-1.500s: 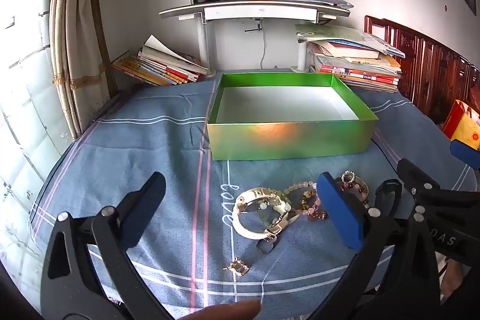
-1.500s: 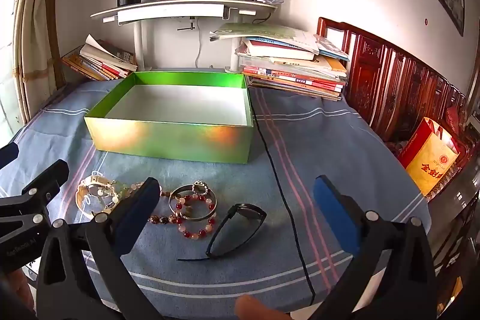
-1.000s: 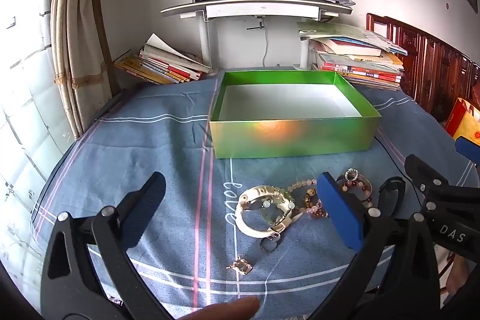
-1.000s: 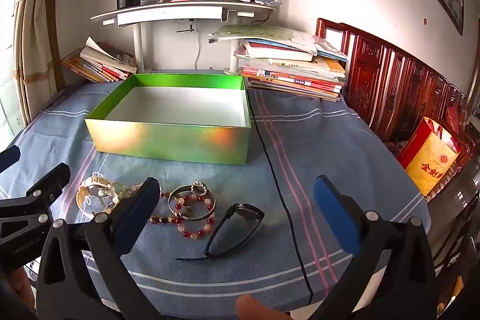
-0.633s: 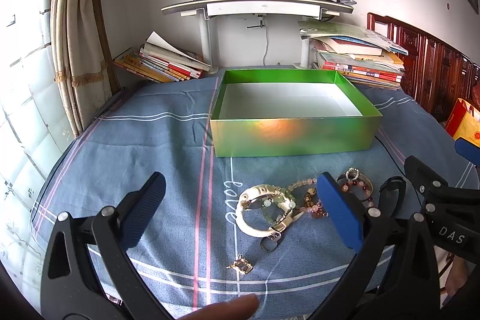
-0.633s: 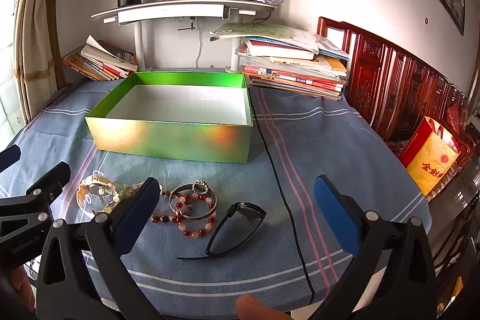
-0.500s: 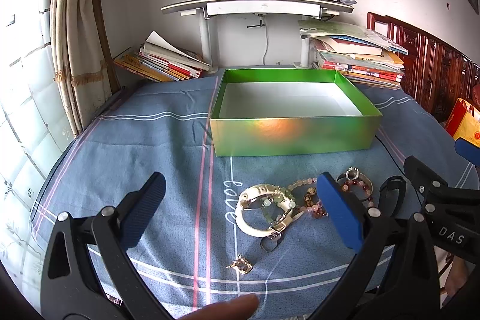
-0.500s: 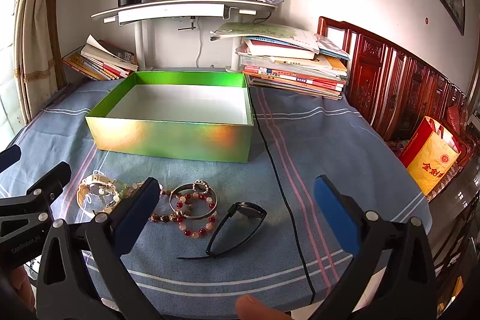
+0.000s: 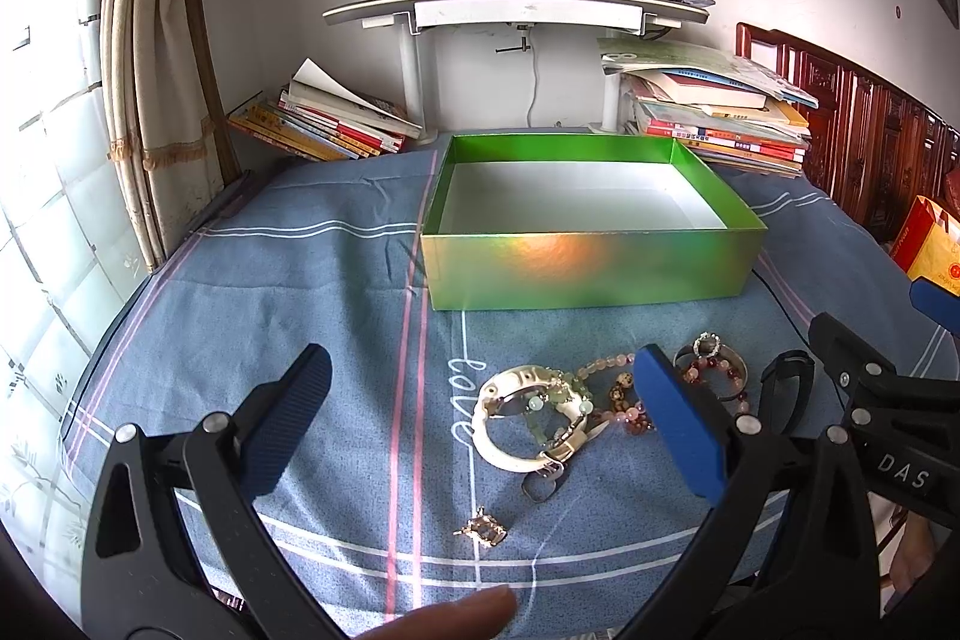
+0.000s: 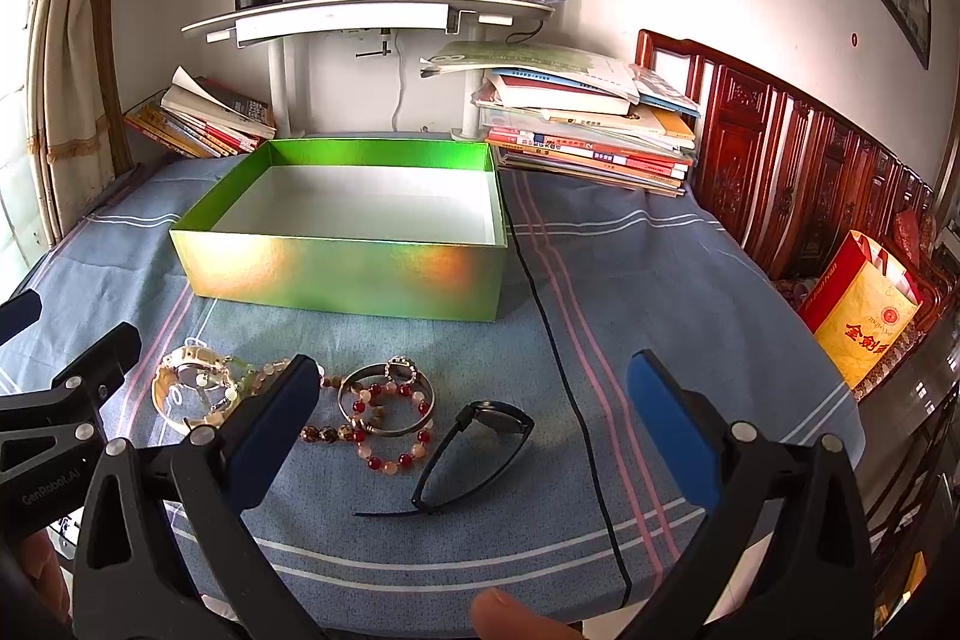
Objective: Organize jewelry
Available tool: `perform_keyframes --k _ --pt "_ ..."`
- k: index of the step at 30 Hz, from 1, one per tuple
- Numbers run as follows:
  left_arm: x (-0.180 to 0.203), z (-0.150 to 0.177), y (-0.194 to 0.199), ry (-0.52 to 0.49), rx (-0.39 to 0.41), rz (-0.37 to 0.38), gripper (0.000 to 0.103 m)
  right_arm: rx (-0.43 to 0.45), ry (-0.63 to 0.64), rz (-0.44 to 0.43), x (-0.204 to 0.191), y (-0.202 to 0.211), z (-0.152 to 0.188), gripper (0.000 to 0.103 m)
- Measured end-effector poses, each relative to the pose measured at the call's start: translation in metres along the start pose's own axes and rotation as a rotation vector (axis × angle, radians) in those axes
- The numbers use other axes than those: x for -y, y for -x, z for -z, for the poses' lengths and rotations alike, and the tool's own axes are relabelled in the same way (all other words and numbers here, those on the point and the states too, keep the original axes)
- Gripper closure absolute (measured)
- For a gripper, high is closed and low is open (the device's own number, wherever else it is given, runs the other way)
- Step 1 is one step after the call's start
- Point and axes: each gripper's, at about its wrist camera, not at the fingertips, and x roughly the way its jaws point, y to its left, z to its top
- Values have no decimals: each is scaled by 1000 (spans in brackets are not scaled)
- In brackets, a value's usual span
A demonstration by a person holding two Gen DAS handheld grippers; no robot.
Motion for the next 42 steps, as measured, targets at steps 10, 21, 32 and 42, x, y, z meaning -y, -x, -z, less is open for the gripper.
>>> perform_keyframes --k 10,21,32,42 --pt "0 0 0 1 0 0 3 -6 -2 -1 -1 -3 5 3" --pt "0 -2 0 1 -2 0 3 -9 -2 -1 -1 -3 6 3" --pt "0 -1 0 0 -4 0 3 -12 -3 -3 -1 -4 8 3" --pt "-1 0 -1 -2 -6 -1 3 -14 -4 -3 -2 -5 9 3"
